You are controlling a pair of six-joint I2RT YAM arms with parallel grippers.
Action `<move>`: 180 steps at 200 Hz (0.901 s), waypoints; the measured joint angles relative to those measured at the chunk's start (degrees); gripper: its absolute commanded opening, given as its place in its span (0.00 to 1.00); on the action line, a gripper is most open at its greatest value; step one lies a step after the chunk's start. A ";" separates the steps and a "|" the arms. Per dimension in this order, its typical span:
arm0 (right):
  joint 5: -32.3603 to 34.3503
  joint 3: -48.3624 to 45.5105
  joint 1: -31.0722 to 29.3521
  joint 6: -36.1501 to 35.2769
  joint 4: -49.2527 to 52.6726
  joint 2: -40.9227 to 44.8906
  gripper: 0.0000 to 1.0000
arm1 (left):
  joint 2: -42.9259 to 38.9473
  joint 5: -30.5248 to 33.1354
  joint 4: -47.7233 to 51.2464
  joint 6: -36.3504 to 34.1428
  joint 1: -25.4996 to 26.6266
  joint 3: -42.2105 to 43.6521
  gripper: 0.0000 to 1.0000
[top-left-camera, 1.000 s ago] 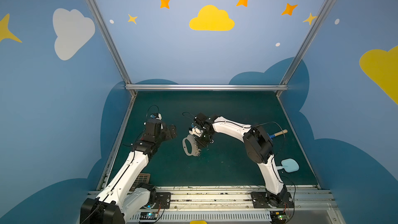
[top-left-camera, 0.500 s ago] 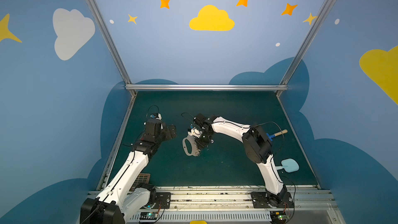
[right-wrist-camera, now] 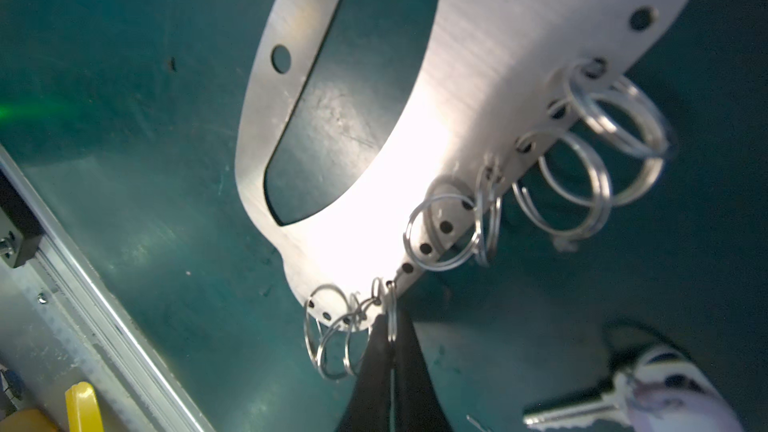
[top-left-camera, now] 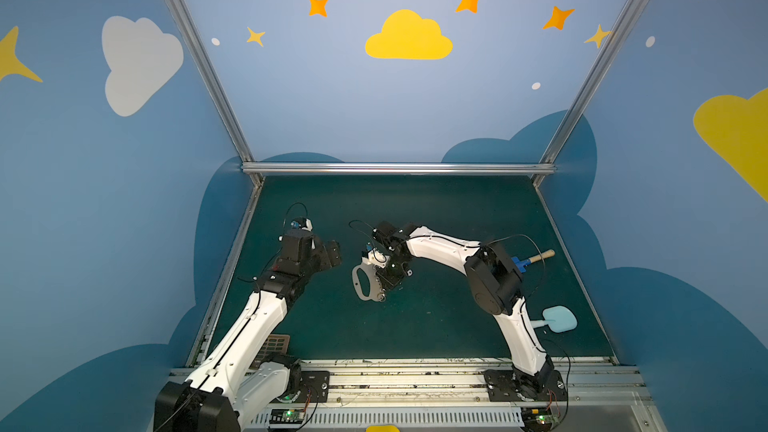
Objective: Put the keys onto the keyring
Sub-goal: 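Reach the right gripper to a split ring on the metal key holder and grasp it, then lift the key holder with the right gripper while the left gripper approaches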
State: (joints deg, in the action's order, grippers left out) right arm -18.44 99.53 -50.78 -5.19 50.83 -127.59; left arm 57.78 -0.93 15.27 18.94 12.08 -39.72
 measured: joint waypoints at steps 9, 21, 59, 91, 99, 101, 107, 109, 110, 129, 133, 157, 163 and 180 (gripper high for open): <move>0.13 -0.17 0.00 -0.28 -0.04 0.39 0.00 | -0.26 0.02 0.02 0.00 0.09 0.00 1.00; 0.42 -0.55 0.00 -1.20 -0.02 1.51 0.00 | -0.94 0.04 0.04 -0.04 0.11 0.00 0.99; 1.14 -2.47 0.00 -4.96 -0.02 8.17 0.00 | -5.14 -0.26 -0.04 -0.63 0.42 0.00 0.96; 0.74 -3.26 0.48 -9.92 -0.09 14.58 0.00 | -9.38 -2.27 -2.03 -2.78 0.66 0.87 0.83; 0.22 -3.54 0.68 -11.58 -0.09 16.20 0.00 | -10.10 -3.23 -2.43 -3.69 0.76 1.16 0.78; 0.13 -3.61 0.72 -11.87 -0.09 16.48 0.00 | -10.23 -3.48 -2.51 -3.76 0.81 1.20 0.76; -0.20 -3.91 0.92 -13.16 -0.09 17.70 0.00 | -10.51 -4.35 -2.84 -4.48 0.92 1.38 0.71; -0.31 -4.04 0.98 -13.44 -0.07 18.05 0.00 | -10.62 -4.72 -3.02 -4.94 0.98 1.46 0.69; -0.33 -4.09 1.03 -13.55 -0.07 18.16 0.00 | -10.64 -4.85 -3.06 -5.09 0.98 1.49 0.69; -1.27 -5.40 1.84 -18.08 -0.13 21.55 0.00 | -11.41 -9.01 -4.66 -8.26 1.73 2.78 0.55; -1.46 -5.77 1.99 -18.95 -0.15 22.27 0.00 | -11.52 -9.75 -4.94 -9.03 1.95 3.10 0.54; -2.82 -7.78 3.06 -23.45 -0.28 25.62 0.00 | -12.87 -15.02 -7.04 -14.08 3.85 5.51 0.46; -3.15 -8.20 3.39 -24.35 -0.37 26.29 0.00 | -13.40 -16.44 -7.56 -15.61 4.42 6.16 0.43; -3.78 -9.05 4.39 -26.60 -0.48 27.71 0.00 | -14.75 -20.11 -8.94 -20.59 6.21 7.87 0.38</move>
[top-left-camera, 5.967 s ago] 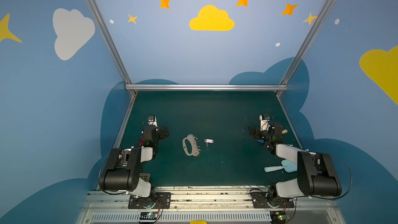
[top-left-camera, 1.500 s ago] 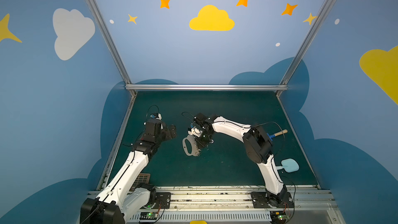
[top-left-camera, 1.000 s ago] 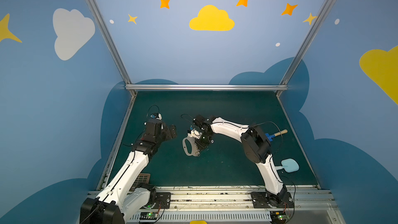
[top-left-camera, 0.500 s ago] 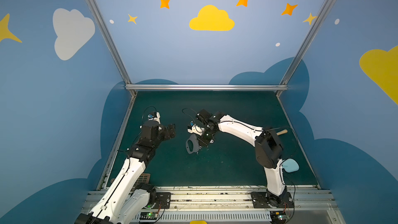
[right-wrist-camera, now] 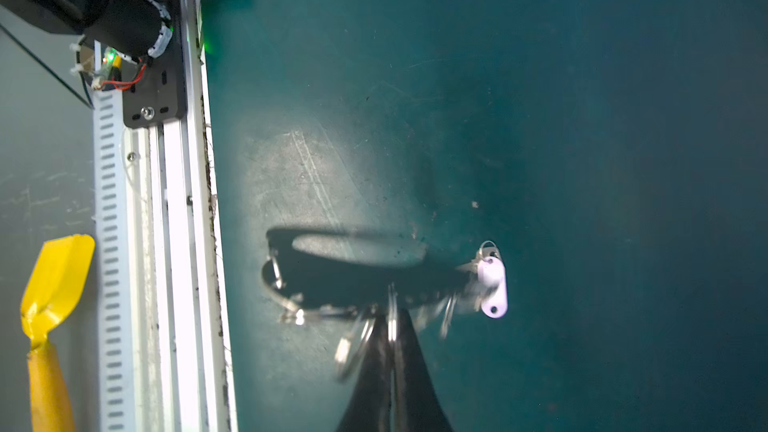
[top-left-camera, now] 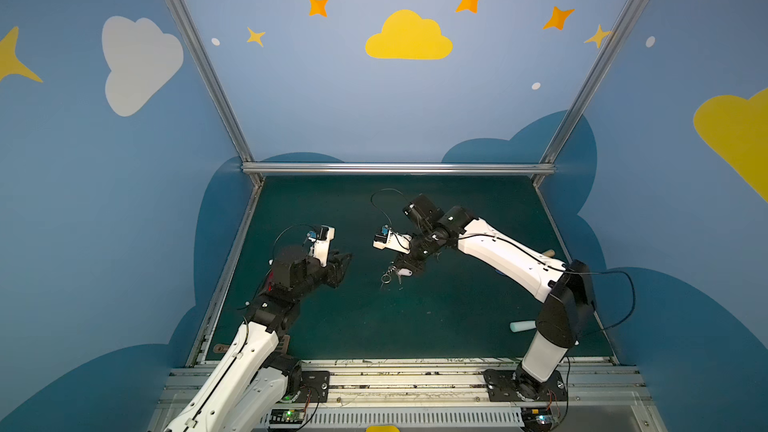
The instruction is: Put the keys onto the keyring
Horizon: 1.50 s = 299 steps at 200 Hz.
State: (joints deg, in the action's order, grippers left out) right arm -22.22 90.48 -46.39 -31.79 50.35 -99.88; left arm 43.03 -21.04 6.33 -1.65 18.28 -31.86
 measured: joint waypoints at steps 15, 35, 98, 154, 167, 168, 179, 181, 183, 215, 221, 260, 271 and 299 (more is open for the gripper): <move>-0.26 -0.98 0.68 -1.75 -0.39 1.11 0.00 | -0.66 -2.91 -0.94 -4.74 2.21 1.01 0.38; -0.55 -3.50 1.44 -4.00 -1.73 3.34 0.00 | -0.50 -5.51 -2.58 -10.73 5.44 1.75 0.39; -2.69 -17.44 1.57 -14.16 -13.97 14.99 0.00 | 5.66 -6.51 -8.74 -25.20 11.47 1.81 0.38; -4.57 -29.55 1.57 -17.09 -29.35 23.91 0.00 | 9.07 -5.40 -13.64 -31.26 14.08 1.75 0.34; -4.94 -30.45 1.57 -17.09 -31.63 24.35 0.00 | 9.18 -5.25 -14.45 -32.76 15.17 1.75 0.32; -4.96 -30.47 1.57 -17.09 -31.71 24.37 0.00 | 9.18 -5.25 -14.49 -32.83 15.23 1.75 0.32; -5.25 -30.97 1.57 -17.07 -33.16 24.52 0.00 | 9.16 -5.14 -15.23 -34.12 16.15 1.75 0.32; -5.33 -31.06 1.57 -17.05 -33.44 24.55 0.00 | 9.18 -5.14 -15.41 -34.32 16.35 1.75 0.32; -5.35 -31.10 1.57 -17.05 -33.55 24.57 0.00 | 9.18 -5.07 -15.56 -34.51 16.55 1.75 0.32; -6.93 -31.34 1.57 -16.68 -34.99 24.61 0.00 | 9.88 -3.82 -17.86 -36.74 18.91 1.75 0.29; -7.21 -31.34 1.57 -16.61 -34.99 24.61 0.00 | 10.12 -3.65 -18.18 -37.00 19.19 1.75 0.29; -8.57 -31.34 1.60 -16.46 -34.51 24.61 0.00 | 10.88 -2.69 -19.50 -37.35 20.41 1.75 0.28; -8.74 -31.34 1.70 -16.46 -34.25 24.61 0.00 | 10.82 -2.51 -19.63 -37.33 20.48 1.75 0.28; -8.94 -31.34 1.99 -16.50 -33.20 24.61 0.00 | 10.01 -2.40 -19.39 -37.05 20.52 1.75 0.27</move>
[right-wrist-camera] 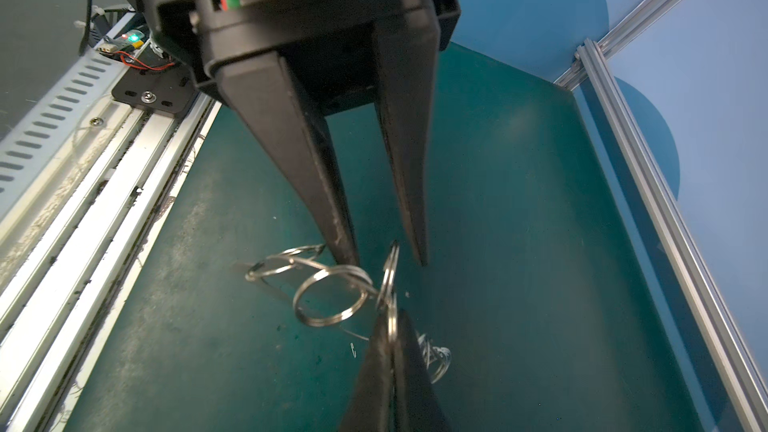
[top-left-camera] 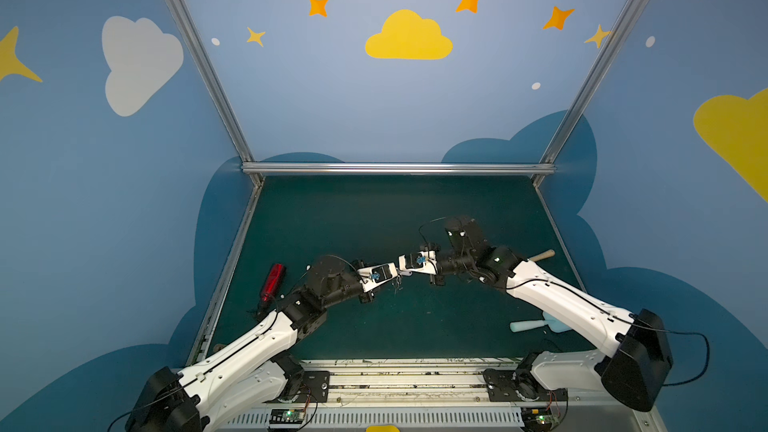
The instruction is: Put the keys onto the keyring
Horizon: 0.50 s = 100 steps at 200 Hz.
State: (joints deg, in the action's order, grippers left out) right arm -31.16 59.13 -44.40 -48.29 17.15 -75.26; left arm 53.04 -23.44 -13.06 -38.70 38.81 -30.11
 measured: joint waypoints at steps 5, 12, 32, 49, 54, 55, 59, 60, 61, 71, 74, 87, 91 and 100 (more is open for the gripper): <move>-0.04 0.00 0.09 -0.02 0.17 0.00 0.00 | -0.28 0.00 0.02 0.04 0.07 0.00 0.27; -0.07 0.00 0.15 -0.04 0.42 0.00 0.00 | -0.72 0.00 0.07 0.13 0.20 0.00 0.27; -0.39 0.00 0.42 -0.15 0.72 0.00 0.00 | -1.90 -0.02 0.42 0.17 0.72 0.00 0.27; -0.87 0.00 0.52 -0.17 0.72 0.02 0.00 | -2.21 -0.02 0.59 0.17 1.16 -0.02 0.28; -1.01 0.00 0.55 -0.17 0.72 0.04 0.00 | -2.16 -0.02 0.74 0.17 1.27 -0.07 0.28; -1.05 0.00 0.55 -0.17 0.72 0.07 0.00 | -2.12 -0.02 0.79 0.15 1.31 -0.09 0.28; -1.09 0.00 0.57 -0.20 0.72 0.09 0.00 | -2.05 -0.02 0.94 0.15 1.40 -0.15 0.28; -1.11 0.00 0.55 -0.20 0.72 0.09 0.00 | -2.03 -0.02 0.98 0.15 1.42 -0.17 0.28; -1.11 0.00 0.55 -0.20 0.72 0.09 0.00 | -2.01 0.00 1.01 0.15 1.42 -0.17 0.28; -1.31 0.00 0.59 -0.20 0.74 0.20 0.00 | -1.46 0.00 1.38 0.15 1.68 -0.55 0.27; -1.33 0.00 0.61 -0.22 0.74 0.24 0.00 | -1.31 0.00 1.42 0.15 1.75 -0.66 0.27; -1.49 0.00 0.72 -0.24 0.79 0.42 0.00 | -0.33 0.02 1.70 0.13 2.05 -1.22 0.26; -1.49 0.00 0.72 -0.26 0.83 0.44 0.00 | -0.02 0.07 1.77 0.11 2.16 -1.42 0.25; -1.49 0.00 0.76 -0.39 0.96 0.55 0.00 | 0.61 0.20 1.92 0.02 2.45 -1.81 0.24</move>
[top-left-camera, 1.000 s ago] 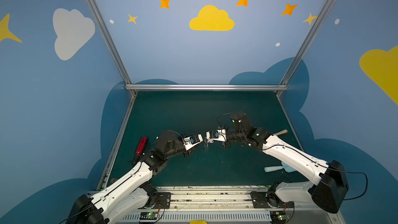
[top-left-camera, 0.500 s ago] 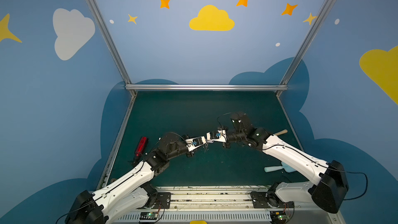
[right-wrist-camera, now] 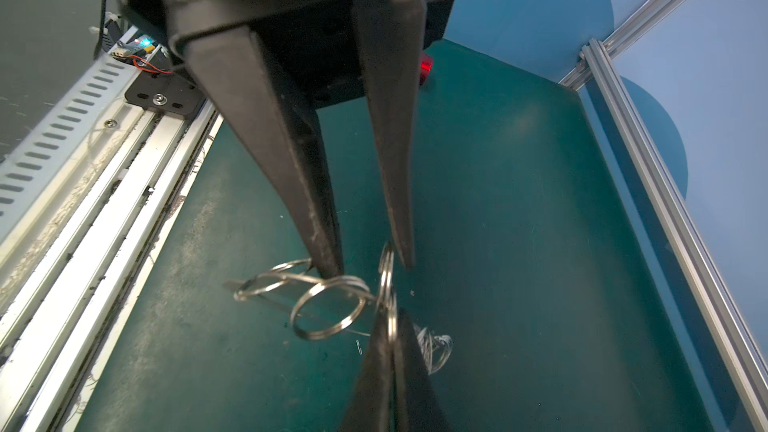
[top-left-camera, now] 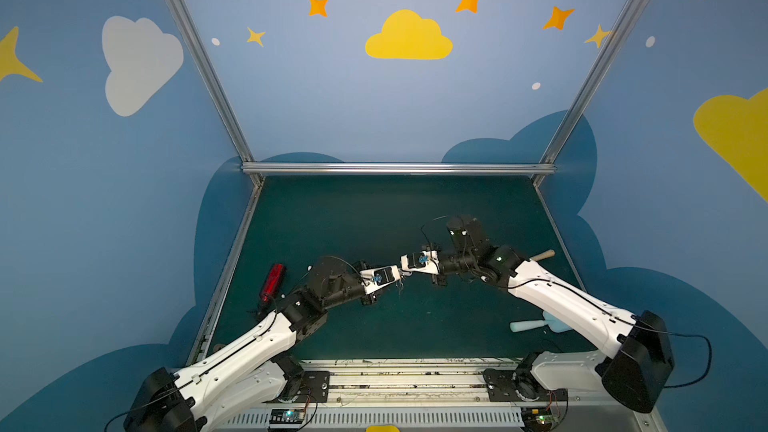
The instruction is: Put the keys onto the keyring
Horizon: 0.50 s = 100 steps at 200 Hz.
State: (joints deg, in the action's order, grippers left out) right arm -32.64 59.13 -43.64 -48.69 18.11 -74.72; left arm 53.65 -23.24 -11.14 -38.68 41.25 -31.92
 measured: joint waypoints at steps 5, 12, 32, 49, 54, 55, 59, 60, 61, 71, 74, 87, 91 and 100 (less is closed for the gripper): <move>0.00 0.00 0.04 -0.02 0.11 0.09 0.00 | 0.31 0.02 0.00 0.02 0.13 -0.15 0.23; 0.00 0.00 0.07 -0.07 0.22 0.22 0.00 | 0.61 0.07 0.00 -0.04 0.33 -0.35 0.23; 0.00 0.00 0.07 -0.17 0.48 0.70 0.00 | 1.03 0.39 0.09 -0.11 0.79 -0.70 0.20; 0.00 0.00 0.20 -0.17 0.61 0.94 0.00 | 1.05 0.48 0.17 -0.13 0.96 -0.96 0.20; 0.00 0.00 0.24 -0.17 0.61 1.01 0.00 | 1.05 0.59 0.22 -0.11 1.03 -1.03 0.19; 0.00 0.00 0.26 -0.17 0.63 1.01 0.00 | 1.05 0.61 0.24 -0.11 1.05 -1.03 0.19; 0.00 0.00 0.28 -0.17 0.66 1.05 0.00 | 1.05 0.66 0.26 -0.13 1.07 -1.05 0.18; 0.00 0.00 0.31 -0.15 0.68 1.07 0.00 | 1.05 0.66 0.26 -0.11 1.09 -1.07 0.18; -0.02 0.00 0.33 -0.15 0.70 1.07 0.00 | 1.05 0.68 0.28 -0.11 1.09 -1.07 0.18; 0.00 0.00 0.39 -0.13 0.79 1.20 0.00 | 1.05 0.85 0.31 -0.13 1.14 -1.14 0.18; 0.00 0.00 0.42 -0.13 0.81 1.22 0.00 | 1.05 0.90 0.31 -0.15 1.16 -1.18 0.18; 0.00 -0.02 0.44 -0.04 0.87 1.27 0.00 | 1.03 1.01 0.42 -0.11 1.20 -1.22 0.19; 0.00 -0.02 0.44 -0.02 0.90 1.27 0.00 | 1.03 1.03 0.46 -0.11 1.22 -1.22 0.20; 0.00 -0.02 0.44 0.00 0.98 1.27 0.00 | 1.01 1.05 0.68 -0.09 1.27 -1.25 0.23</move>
State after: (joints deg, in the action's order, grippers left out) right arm -32.64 59.11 -43.20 -48.69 19.09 -73.45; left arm 54.65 -22.20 -10.46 -38.76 42.52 -33.17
